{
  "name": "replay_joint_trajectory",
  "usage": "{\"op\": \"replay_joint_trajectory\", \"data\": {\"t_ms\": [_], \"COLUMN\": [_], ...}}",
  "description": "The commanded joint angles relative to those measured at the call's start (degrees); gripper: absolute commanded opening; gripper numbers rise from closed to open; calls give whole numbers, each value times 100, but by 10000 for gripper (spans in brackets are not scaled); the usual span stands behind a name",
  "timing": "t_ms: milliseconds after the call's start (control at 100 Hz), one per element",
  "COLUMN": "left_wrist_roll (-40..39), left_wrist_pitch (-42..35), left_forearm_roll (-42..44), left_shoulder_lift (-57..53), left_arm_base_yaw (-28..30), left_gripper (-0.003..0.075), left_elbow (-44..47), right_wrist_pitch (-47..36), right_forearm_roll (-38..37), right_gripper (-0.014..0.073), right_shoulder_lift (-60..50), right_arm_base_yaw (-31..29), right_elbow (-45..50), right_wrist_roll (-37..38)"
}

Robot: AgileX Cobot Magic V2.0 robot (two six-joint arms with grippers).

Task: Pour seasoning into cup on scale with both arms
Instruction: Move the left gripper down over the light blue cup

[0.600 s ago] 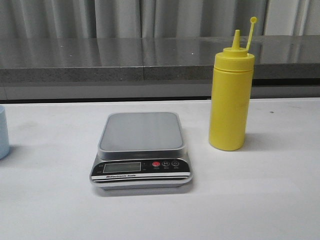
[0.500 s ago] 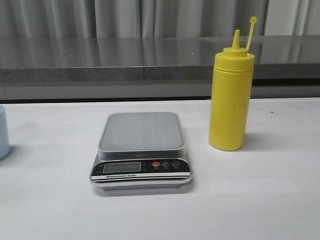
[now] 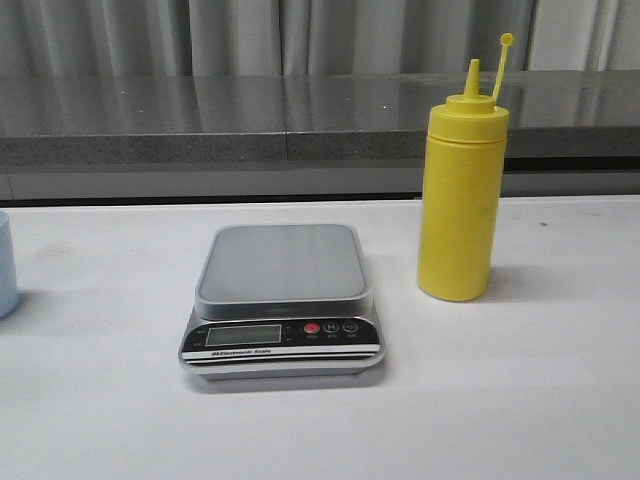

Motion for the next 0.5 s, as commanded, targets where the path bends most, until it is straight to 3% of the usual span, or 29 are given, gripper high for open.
{"op": "replay_joint_trajectory", "data": {"t_ms": [0, 260, 490], "left_wrist_roll": [-48, -48, -48], "left_wrist_pitch": [-183, -68, 166], "left_forearm_roll": [-185, -861, -1081], "left_shoulder_lift": [37, 1532, 3353], "left_arm_base_yaw": [-4, -4, -4], "left_gripper": [-20, -20, -20], "left_elbow": [-175, -988, -2257], "right_wrist_pitch": [-449, -449, -449], "right_forearm_roll": [-31, -31, -31], "right_gripper": [-66, -66, -66], "right_shoulder_lift": [-114, -114, -114], "right_arm_base_yaw": [-30, -30, -30], "right_elbow": [-122, -122, -122], "right_wrist_roll": [-17, -17, -17]}}
